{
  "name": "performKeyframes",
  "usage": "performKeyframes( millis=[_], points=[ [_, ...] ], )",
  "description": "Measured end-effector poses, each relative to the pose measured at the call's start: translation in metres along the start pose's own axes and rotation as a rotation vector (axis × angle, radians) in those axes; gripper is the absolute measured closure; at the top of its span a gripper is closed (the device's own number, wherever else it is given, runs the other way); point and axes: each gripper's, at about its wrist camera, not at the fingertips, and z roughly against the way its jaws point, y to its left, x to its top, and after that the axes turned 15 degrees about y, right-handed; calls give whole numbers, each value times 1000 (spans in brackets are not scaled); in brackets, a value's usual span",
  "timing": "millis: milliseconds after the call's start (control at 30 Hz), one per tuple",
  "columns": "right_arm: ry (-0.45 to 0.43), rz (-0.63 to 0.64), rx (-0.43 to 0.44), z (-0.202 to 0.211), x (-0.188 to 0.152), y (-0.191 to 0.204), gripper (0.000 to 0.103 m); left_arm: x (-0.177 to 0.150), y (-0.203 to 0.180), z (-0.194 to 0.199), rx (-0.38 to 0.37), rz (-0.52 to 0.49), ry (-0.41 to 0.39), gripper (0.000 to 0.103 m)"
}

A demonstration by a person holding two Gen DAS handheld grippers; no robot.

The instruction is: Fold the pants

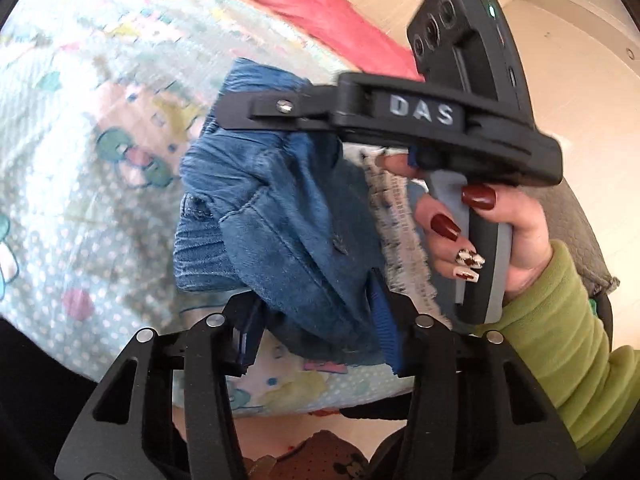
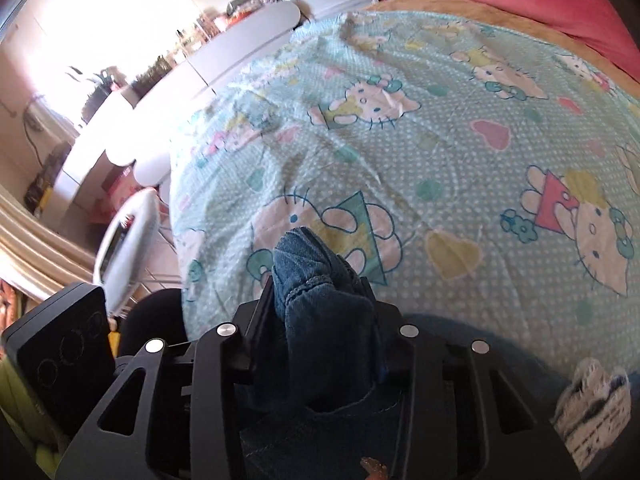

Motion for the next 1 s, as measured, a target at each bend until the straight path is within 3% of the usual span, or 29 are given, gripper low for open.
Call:
performKeyframes(
  millis=[167,333,400,433,533,633,733,833,1000],
  points=[
    [-106,-38,59,54,-29,-19,66,5,-34,-6,-14,-68,5,64],
    [-179,-76,50,95,-61,-41,66,14,-79,-22,-26,-156,33,64],
    [-204,-100,50,107,-76,-52,64,17,-95,-29,-30,-187,44,59],
    [-219,-116,47,113,-85,-58,61,18,-104,-33,-33,-204,49,53],
    [-289,-205,39,132,-116,-82,32,17,-133,-53,-24,-279,88,43],
    [-345,-362,-6,145,-162,-115,28,9,-144,-67,-4,-333,133,41],
    [-351,-448,-70,141,-193,-125,28,-6,-153,-84,0,-357,196,38],
    [-346,-440,-69,132,-201,-118,28,-13,-160,-94,48,-396,203,35],
    [-218,-492,-299,104,-200,-124,30,-9,-159,-89,45,-389,205,34]
  ],
)
